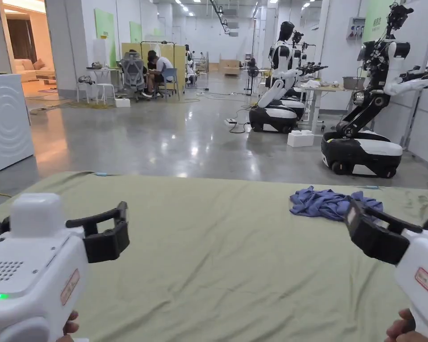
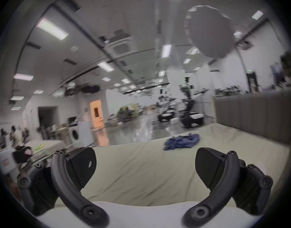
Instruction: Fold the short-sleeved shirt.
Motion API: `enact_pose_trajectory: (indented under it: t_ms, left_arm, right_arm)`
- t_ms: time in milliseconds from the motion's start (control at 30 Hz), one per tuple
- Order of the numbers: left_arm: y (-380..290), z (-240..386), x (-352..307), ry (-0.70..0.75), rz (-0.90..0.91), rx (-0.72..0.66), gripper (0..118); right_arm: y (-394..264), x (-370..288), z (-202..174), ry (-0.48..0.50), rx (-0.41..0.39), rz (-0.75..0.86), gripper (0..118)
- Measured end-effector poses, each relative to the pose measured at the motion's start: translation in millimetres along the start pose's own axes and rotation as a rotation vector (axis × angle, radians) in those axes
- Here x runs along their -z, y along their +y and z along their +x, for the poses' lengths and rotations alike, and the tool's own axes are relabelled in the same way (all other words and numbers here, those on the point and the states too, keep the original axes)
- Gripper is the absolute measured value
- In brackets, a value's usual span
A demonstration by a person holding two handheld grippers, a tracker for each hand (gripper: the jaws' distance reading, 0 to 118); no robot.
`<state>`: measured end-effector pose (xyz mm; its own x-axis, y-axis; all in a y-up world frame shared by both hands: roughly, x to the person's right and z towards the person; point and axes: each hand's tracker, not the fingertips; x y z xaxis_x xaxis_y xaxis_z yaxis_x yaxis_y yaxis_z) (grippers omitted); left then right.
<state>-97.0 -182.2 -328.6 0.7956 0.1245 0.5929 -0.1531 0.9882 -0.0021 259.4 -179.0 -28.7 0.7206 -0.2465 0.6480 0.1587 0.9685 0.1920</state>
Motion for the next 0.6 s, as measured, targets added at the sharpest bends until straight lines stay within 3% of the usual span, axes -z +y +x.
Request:
enact_pose_trajectory:
  t_ms: [67,167,367,600]
  left_arm:
    - [-10.3,-1.0,-10.2,0.026,-0.009,0.028,118]
    - [-15.8,-1.9,-16.3,0.066,-0.011,0.102,118]
    - [-9.2,-4.8,-11.9,0.050,-0.041,0.133,118]
    - [-13.3,2.7,-16.6,0.044,-0.053,0.170,118]
  right_arm:
    - [-15.1,-8.5,-0.3,-0.051,-0.060,0.007,118]
    - [-16.9,-13.9,5.2,-0.049,-0.056,-0.016,118]
    - [-6.5,-14.6,-4.5,-0.055,-0.244,-0.005,118]
    - [-7.8,-20.6,-8.4,-0.057,-0.293,-0.007,118]
